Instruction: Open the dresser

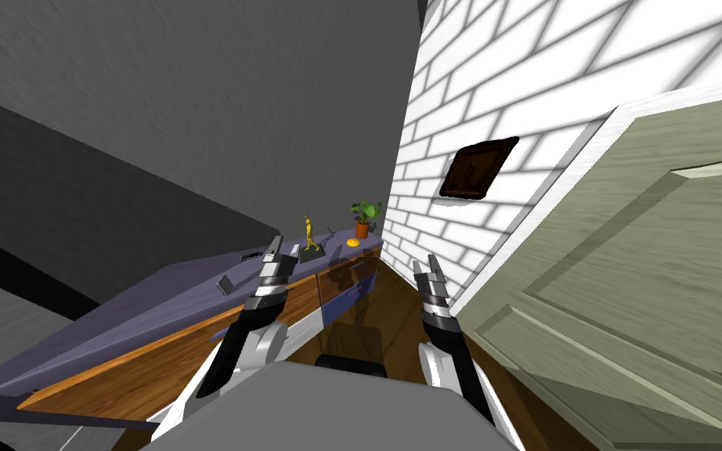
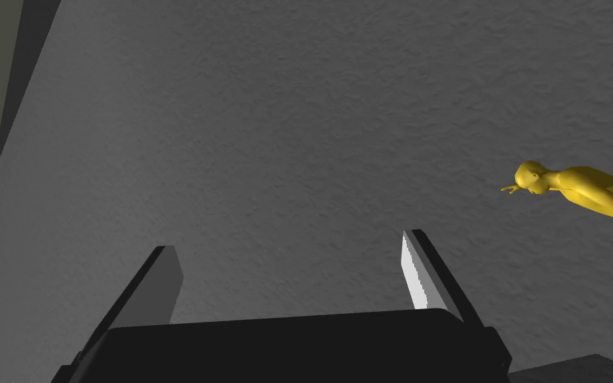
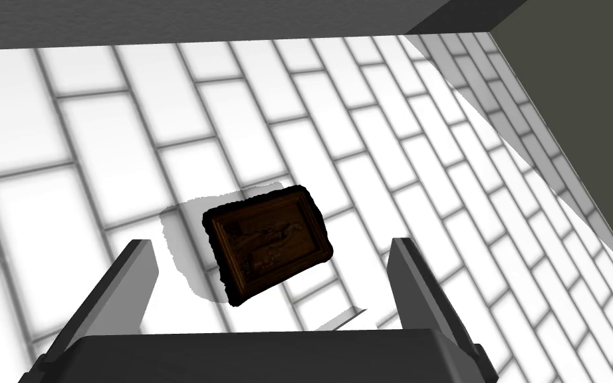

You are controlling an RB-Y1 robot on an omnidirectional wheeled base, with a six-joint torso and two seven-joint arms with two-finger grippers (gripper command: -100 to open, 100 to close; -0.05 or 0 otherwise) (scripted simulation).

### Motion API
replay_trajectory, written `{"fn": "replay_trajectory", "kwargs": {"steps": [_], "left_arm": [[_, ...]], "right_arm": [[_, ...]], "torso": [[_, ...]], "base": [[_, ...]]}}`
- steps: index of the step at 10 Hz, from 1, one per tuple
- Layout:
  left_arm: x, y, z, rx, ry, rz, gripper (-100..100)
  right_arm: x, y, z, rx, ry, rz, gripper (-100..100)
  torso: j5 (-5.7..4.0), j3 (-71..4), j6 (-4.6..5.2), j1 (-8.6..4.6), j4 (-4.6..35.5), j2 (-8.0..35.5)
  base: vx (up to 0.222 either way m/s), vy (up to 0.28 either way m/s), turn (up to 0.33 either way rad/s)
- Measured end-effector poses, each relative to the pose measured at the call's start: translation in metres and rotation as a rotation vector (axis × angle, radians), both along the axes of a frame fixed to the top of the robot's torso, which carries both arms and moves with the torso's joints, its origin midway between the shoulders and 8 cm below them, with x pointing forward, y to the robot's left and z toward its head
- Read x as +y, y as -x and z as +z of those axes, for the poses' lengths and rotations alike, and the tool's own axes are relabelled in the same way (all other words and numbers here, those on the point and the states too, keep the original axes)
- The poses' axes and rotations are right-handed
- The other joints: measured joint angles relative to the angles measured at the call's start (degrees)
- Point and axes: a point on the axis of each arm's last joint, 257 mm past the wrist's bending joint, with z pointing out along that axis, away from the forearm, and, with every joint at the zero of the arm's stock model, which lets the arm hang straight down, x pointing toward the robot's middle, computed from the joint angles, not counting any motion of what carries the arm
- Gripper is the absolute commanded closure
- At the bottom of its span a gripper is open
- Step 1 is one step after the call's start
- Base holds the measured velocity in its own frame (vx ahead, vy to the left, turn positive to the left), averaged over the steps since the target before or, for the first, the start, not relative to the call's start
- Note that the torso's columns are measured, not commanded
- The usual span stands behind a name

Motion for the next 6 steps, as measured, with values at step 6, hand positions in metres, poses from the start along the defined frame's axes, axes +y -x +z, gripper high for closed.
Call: {"fn": "replay_trajectory", "kwargs": {"steps": [6], "left_arm": [[0.0, 0.0001, 0.0001, 0.0, 0.0, 0.0, 0]], "right_arm": [[0.0, 0.0001, 0.0001, 0.0, 0.0, 0.0, 0]], "torso": [[0.0, -45.36, 0.0, 0.0, 22.68, 22.69]], "base": [[0.0, 0.0, 0.0]]}}
